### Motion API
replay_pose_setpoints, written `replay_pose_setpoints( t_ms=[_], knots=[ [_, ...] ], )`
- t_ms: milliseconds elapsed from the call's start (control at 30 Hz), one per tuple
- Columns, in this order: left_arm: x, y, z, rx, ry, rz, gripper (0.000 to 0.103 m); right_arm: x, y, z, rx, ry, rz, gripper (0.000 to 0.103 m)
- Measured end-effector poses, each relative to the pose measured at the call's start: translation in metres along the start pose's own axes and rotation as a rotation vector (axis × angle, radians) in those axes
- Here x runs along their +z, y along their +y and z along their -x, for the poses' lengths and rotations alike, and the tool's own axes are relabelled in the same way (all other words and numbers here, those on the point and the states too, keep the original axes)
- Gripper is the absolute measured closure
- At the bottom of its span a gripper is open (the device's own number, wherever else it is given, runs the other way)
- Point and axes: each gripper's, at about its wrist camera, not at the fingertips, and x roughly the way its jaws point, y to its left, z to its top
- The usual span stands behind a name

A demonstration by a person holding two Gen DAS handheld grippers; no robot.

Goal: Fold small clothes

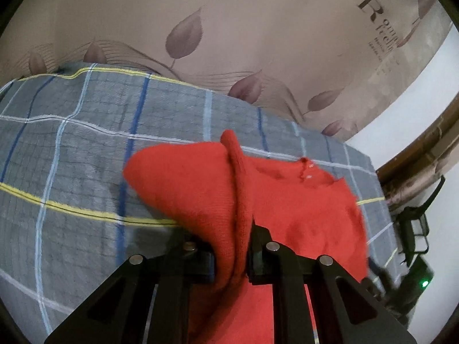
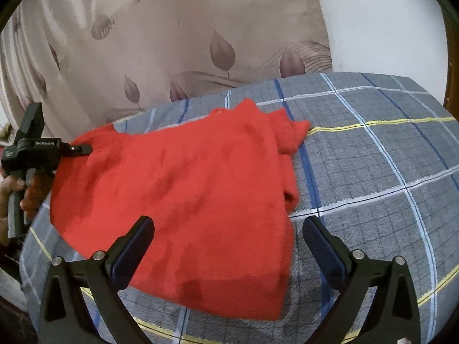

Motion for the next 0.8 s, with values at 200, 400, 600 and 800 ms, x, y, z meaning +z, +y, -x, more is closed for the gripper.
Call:
replay_pose_setpoints(
  t_ms=[200, 400, 600, 800],
  knots=[
    [-0.003, -0.060, 0.005, -0.037, 0.013, 0.015, 0.088, -0.002, -0.011, 0.010, 0.095, -0.039, -0.066, 0.000],
    [-0.006, -0.124, -0.021, -0.097, 0.058, 0.022, 0.088, -0.004, -0.011, 0.016, 0.168, -0.051, -0.062, 0.000],
    [-0.005, -0.159, -0.061, -0.130, 0.115, 0.081, 0.088, -0.003, -0.022, 0.018, 0.233, -0.052, -0.109, 0.000],
    [-0.014, -0.178, -0.096, -0.145, 0.174, 0.144, 0.088, 0.000, -0.040, 0.020, 0.290, -0.062, -0.184, 0.000]
  ],
)
